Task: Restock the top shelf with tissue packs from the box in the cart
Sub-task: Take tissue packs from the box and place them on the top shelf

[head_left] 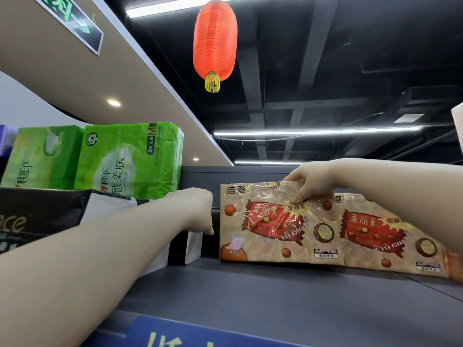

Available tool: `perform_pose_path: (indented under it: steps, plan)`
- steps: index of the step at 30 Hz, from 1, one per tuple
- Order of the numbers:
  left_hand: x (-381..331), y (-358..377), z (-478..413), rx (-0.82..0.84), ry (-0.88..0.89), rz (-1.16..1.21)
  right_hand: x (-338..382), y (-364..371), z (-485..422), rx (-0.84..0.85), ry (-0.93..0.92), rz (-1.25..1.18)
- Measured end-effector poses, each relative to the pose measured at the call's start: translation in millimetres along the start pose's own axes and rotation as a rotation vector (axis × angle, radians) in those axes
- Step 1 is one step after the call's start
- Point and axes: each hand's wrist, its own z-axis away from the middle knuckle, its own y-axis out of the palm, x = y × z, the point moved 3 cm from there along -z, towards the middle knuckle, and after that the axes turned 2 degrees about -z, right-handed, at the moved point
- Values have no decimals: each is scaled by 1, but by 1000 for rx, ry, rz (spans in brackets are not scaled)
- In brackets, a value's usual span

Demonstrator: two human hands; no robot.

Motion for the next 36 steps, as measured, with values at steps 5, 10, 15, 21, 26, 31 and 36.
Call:
perform_pose_path:
  steps: [5,10,15,21,26,31,36]
  plan:
    - [1,2,-1,3,-7,3,0,1,-2,-15,0,-20]
    - [2,2,-3,-14,-5,-2,-3,-12,5,-4,29,3]
    - [3,4,-3,-7,-10,-9,-6,4,0,-36,26,13]
    - [2,4,-3,-5,-12,-14,-16,-9,6,11,72,20]
    - [2,4,-3,-13,-9,-10,-14,0,1,-34,62,38]
    - [4,4,-4,-16,-6,-24,-7,12,-8,-50,12,-50]
    - [3,5,-6,-6,-7,-38,-8,15,-8,-78,-21,-77]
